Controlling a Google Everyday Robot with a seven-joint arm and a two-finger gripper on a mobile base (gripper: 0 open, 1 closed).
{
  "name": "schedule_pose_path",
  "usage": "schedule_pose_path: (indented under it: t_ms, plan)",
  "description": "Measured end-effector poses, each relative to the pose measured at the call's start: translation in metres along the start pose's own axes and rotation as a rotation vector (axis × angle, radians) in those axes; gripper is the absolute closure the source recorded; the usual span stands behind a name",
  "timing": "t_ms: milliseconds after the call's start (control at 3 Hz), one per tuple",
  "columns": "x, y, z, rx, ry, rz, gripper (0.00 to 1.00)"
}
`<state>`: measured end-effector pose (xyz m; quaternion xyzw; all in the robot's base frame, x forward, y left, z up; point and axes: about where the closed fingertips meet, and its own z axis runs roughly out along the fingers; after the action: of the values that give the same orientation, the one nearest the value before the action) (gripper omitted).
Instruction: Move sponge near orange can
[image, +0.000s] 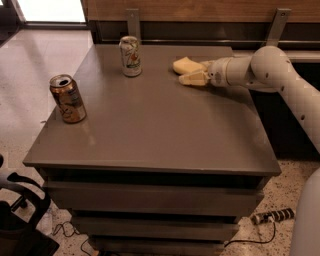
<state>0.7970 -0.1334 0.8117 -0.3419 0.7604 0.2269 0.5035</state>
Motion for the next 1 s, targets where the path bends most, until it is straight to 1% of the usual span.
schedule_pose_path:
  t_ms: [333, 667, 1000]
  plan:
    - [-0.0015, 0.0001, -0.0005, 0.0, 0.0, 0.0, 0.88]
    - [-0.003, 0.0002, -0.001, 0.0, 0.0, 0.0, 1.0]
    - [-0.003, 0.0002, -0.001, -0.001, 0.0, 0.0, 1.0]
